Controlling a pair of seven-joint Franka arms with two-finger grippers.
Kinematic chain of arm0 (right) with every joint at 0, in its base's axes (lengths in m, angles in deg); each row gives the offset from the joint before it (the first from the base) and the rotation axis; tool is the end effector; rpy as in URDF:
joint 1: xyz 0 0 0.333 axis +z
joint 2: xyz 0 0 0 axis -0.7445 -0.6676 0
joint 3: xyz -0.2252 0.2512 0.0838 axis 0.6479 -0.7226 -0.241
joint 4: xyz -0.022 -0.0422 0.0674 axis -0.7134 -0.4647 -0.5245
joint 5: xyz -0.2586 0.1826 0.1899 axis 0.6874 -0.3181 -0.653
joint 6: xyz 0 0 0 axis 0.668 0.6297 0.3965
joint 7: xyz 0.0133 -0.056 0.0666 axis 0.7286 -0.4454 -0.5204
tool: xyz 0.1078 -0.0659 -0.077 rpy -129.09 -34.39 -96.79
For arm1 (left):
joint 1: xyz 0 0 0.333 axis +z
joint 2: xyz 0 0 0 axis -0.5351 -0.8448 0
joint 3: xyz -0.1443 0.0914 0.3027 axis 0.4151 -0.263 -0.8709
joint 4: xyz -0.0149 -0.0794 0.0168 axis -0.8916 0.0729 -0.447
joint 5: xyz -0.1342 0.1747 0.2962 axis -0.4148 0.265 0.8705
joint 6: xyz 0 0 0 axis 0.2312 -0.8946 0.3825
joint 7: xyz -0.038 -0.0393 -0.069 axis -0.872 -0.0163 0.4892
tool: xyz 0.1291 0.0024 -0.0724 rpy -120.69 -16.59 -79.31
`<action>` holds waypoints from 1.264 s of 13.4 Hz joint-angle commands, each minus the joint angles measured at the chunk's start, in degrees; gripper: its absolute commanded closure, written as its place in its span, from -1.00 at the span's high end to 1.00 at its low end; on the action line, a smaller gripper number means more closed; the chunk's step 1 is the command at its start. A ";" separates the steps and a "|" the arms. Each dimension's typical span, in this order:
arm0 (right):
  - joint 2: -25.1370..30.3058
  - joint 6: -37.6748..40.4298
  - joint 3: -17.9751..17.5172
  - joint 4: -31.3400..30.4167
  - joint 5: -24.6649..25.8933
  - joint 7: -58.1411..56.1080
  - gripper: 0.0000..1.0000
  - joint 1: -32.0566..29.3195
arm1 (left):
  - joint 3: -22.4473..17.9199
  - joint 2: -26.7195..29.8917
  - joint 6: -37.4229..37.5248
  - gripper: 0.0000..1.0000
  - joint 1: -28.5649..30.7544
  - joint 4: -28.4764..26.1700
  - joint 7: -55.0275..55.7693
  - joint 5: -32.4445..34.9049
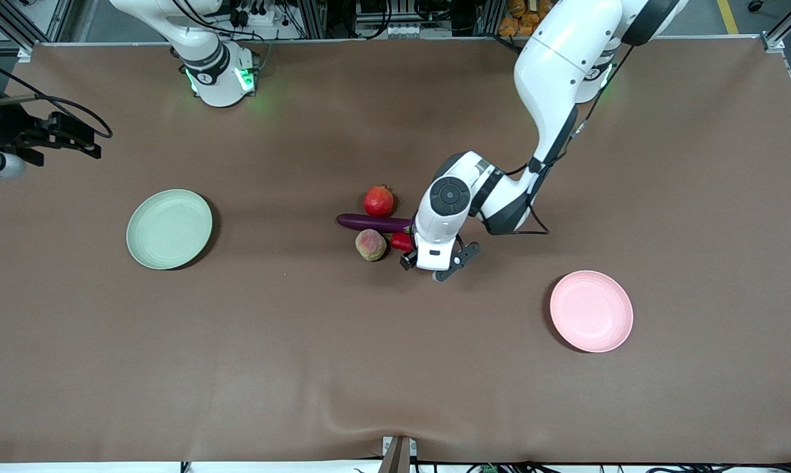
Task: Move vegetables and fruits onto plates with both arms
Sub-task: 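Grasp the red chili with the left gripper while the right gripper reaches the peach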
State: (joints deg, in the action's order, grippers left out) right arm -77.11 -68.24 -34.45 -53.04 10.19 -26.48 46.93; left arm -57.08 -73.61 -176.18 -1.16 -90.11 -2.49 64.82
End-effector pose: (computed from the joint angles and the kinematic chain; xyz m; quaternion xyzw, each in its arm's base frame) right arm 0.5098 0.0107 0.6163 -0.9954 -0.0551 0.0748 0.0215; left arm 0.5427 -0.4653 0.1955 0.9367 0.3456 -0.0214 0.0516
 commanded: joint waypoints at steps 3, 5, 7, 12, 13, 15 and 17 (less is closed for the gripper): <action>-4.72 0.48 -0.55 1.07 -0.13 -0.43 1.00 -1.01 | -0.55 -2.05 -0.78 0.29 -0.76 1.39 2.01 1.56; -7.91 0.56 -0.55 1.59 0.93 -0.69 1.00 -1.35 | -0.55 -2.06 -0.78 -0.09 -0.76 1.31 1.92 1.65; -8.26 0.56 -0.55 1.60 1.37 -0.61 1.00 -1.36 | -0.55 -1.62 -0.70 -0.99 -0.41 1.22 1.05 4.44; -9.22 0.04 -0.81 1.59 -1.60 5.26 1.00 -0.22 | -0.46 3.56 5.35 -1.00 8.01 1.39 -4.55 8.77; -10.19 -0.05 -0.81 1.51 -4.22 8.94 1.00 0.39 | -0.46 5.22 7.11 -1.00 10.90 1.39 -7.36 8.94; -12.03 -2.41 -0.81 1.51 -9.06 18.59 1.00 2.58 | -0.37 7.95 10.10 -1.00 15.48 1.39 -16.30 8.51; -14.75 -8.02 -0.81 1.33 -9.52 31.14 1.00 7.93 | 0.33 9.36 10.11 -1.00 20.75 1.48 -23.01 7.98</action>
State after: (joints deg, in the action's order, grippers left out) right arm -88.80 -72.72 -35.34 -52.60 1.72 -5.99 50.24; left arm -58.02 -66.77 -167.22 15.94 -87.34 -20.83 72.46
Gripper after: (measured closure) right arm 0.000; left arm 0.740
